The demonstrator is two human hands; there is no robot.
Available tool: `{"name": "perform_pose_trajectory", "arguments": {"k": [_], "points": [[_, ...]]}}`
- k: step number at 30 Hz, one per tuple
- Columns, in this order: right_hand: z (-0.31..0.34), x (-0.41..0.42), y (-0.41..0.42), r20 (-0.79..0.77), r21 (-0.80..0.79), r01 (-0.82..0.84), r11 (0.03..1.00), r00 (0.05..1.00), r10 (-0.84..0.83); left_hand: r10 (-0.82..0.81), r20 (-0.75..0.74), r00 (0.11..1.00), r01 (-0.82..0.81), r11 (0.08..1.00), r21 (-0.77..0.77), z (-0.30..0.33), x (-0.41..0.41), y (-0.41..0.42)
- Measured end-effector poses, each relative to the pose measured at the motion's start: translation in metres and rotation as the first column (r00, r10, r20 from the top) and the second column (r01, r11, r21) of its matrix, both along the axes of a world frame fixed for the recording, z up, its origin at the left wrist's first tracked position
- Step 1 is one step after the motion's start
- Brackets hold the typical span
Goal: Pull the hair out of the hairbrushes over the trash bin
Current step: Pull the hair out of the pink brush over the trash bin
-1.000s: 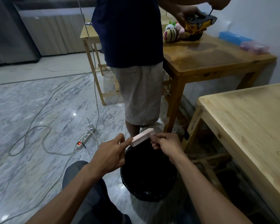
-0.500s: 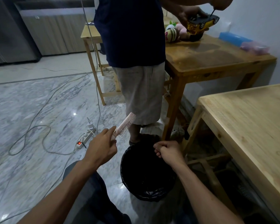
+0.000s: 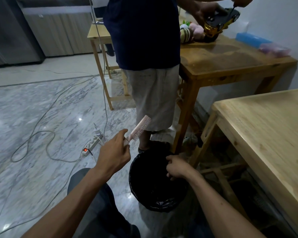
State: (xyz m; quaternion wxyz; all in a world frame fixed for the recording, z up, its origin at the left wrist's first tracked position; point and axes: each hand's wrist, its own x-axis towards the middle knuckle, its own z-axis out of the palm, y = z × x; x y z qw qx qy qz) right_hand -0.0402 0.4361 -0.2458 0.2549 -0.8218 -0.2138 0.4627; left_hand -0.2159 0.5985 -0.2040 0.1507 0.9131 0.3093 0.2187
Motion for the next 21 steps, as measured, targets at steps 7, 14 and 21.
{"name": "perform_pose_trajectory", "arguments": {"k": [7,14,21], "points": [[0.01,0.013,0.006,0.153,0.169,0.154,0.974,0.972,-0.18,-0.045,-0.022,0.999,0.045,0.999,0.013,-0.007,0.004,-0.004],[0.012,0.017,0.008,0.387,0.016,-0.06,0.998,0.921,0.049,-0.071,-0.04,0.997,0.07,0.997,-0.024,-0.013,0.005,-0.008],[0.008,0.018,0.012,0.273,0.226,0.027,0.974,0.958,-0.09,-0.122,-0.046,0.991,0.123,0.992,0.02,-0.013,0.008,-0.014]]}}
